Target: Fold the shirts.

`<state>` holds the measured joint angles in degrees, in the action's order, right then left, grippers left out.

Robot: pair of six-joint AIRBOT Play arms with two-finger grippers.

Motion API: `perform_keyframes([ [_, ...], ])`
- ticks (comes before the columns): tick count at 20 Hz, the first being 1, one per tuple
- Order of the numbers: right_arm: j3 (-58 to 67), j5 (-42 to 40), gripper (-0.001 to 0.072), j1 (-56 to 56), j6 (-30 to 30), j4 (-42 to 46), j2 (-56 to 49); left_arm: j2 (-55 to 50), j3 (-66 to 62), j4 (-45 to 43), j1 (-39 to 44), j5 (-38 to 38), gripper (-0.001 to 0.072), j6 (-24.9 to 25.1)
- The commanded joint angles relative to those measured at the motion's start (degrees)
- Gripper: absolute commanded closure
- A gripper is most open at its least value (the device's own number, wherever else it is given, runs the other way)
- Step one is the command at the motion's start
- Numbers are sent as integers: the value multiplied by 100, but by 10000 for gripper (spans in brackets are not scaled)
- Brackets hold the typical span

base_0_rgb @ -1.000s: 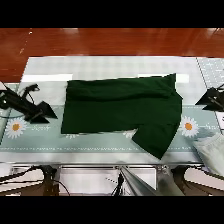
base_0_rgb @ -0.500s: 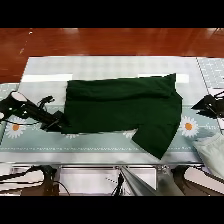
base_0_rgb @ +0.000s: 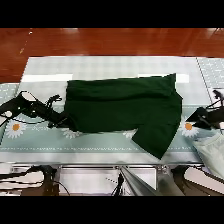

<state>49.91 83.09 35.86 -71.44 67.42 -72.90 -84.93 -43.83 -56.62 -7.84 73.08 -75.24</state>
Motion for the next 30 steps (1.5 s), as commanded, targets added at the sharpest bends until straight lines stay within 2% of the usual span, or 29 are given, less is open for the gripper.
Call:
perform_keyframes([
  [1,-789,-153,214,0,330,-396,4,-2,4,-44,-7,74,671,109],
  [4,-1040,-651,215,-2,275,-476,4,9,4,-31,-7,153,672,114],
  [7,-1139,-1132,217,-2,240,-984,2,31,4,-31,-7,153,672,173],
  [9,-1329,-1427,226,-2,50,-1032,2,31,2,-31,-7,151,671,170],
  [10,-1460,-1499,238,-4,33,-1047,2,31,2,-31,-7,149,672,173],
  [11,-1587,-1517,304,-2,39,-1058,2,31,-2,-31,-7,129,671,173],
  [12,-1683,-1510,329,-2,61,-1047,2,31,-24,-31,-7,92,671,173],
  [15,-1801,-1447,337,-2,149,-1054,4,31,-138,-31,-7,85,672,170],
  [16,-1801,-1386,424,-2,201,-1078,4,31,-186,-31,-7,85,672,170],
  [17,-1801,-1333,548,-2,212,-1078,4,31,-245,-31,-7,87,672,173],
  [19,-1799,-1276,689,-2,306,-1084,4,31,-391,-33,-7,92,672,175],
  [21,-1759,-1106,697,-2,566,-1381,4,39,-584,-31,-7,151,672,175],
  [24,-1392,-785,697,-2,1423,-2649,76,249,-1078,-33,-7,149,673,459],
  [28,-424,-1657,698,-83,1429,-4207,236,603,-2109,-28,-37,-317,672,579],
  [30,205,-2326,698,-520,1320,-4065,166,597,-2669,-24,-9,-852,672,579],
])
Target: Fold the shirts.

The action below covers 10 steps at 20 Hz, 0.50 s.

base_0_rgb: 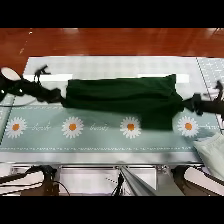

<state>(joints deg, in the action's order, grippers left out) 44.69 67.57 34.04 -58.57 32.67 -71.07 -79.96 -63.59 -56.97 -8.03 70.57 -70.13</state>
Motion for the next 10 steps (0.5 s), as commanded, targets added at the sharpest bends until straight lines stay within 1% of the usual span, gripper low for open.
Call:
perform_keyframes([
  [1,1025,-1165,698,-614,35,-544,-105,76,-861,26,44,-964,672,68],
  [4,1891,-2739,698,-1405,0,-542,-632,-26,-986,358,129,-2304,672,66],
  [5,2162,-3040,699,-1574,-127,-525,-907,-127,-986,522,138,-2623,672,66],
  [6,2382,-3141,699,-1672,-245,-514,-1193,-302,-986,691,140,-2846,673,66],
  [8,2682,-3134,698,-1803,-411,-516,-1790,-778,-1047,898,140,-2846,672,63],
  [10,2710,-3152,698,-1871,-439,-514,-2166,-1233,-1060,1082,140,-2809,672,44],
])
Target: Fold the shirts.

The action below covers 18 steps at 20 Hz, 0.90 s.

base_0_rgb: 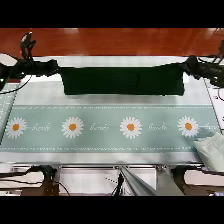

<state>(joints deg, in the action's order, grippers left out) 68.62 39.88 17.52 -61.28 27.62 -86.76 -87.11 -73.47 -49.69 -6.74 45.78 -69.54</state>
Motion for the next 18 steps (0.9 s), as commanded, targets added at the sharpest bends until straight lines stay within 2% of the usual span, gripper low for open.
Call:
perform_keyframes([
  [1,317,-380,698,-238,-166,11,-758,-699,-72,428,11,-328,671,-13],
  [4,317,-341,696,-238,-168,63,-1073,-1080,-72,625,11,-310,670,-15],
  [5,317,-302,643,-236,-166,66,-1123,-1141,-72,625,9,-313,634,-13],
  [6,317,-282,447,-221,-164,92,-1128,-1150,-72,623,-7,-310,482,-13],
  [7,317,-227,310,-181,-131,103,-1093,-1137,-81,623,-26,-310,279,-13],
  [8,317,-96,277,-96,2,140,-1021,-1128,-138,621,-66,-201,140,-13],
  [9,317,22,278,26,52,289,-920,-1128,-260,619,-153,107,91,-13],
  [11,317,391,278,323,-63,1086,-675,-1128,-544,619,-341,828,91,-13],
  [12,317,610,262,466,-411,1757,-570,-1128,-664,619,-422,1158,91,-13],
  [13,317,798,151,575,-870,2376,-514,-1128,-767,619,-483,1469,91,-13],
  [14,317,994,95,678,-1296,2881,-509,-1128,-835,619,-516,1711,92,-13],
  [16,317,1279,95,815,-1537,3088,-599,-1123,-879,623,-501,2070,92,-13],
  [18,315,1349,95,791,-1513,2686,-778,-1123,-879,623,-424,2337,92,-13],
])
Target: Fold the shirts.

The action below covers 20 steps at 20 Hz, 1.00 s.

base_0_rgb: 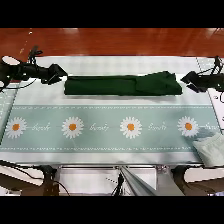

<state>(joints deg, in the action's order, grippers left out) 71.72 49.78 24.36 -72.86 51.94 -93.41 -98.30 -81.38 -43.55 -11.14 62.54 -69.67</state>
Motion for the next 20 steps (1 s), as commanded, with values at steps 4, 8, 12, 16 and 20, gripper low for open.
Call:
perform_keyframes([
  [4,7,354,93,-260,-166,-813,-699,-4,-87,9,221,765,92,2],
  [8,7,-22,98,-815,485,-2063,-1069,-4,-87,9,372,763,92,2],
  [12,13,-166,677,-1060,761,-2376,-931,2,-87,9,391,809,96,0],
  [16,11,446,697,-1060,754,-1543,-181,122,-87,9,444,848,335,-291],
  [20,11,1346,697,-1327,70,-4,968,378,-87,17,1014,844,672,-151],
])
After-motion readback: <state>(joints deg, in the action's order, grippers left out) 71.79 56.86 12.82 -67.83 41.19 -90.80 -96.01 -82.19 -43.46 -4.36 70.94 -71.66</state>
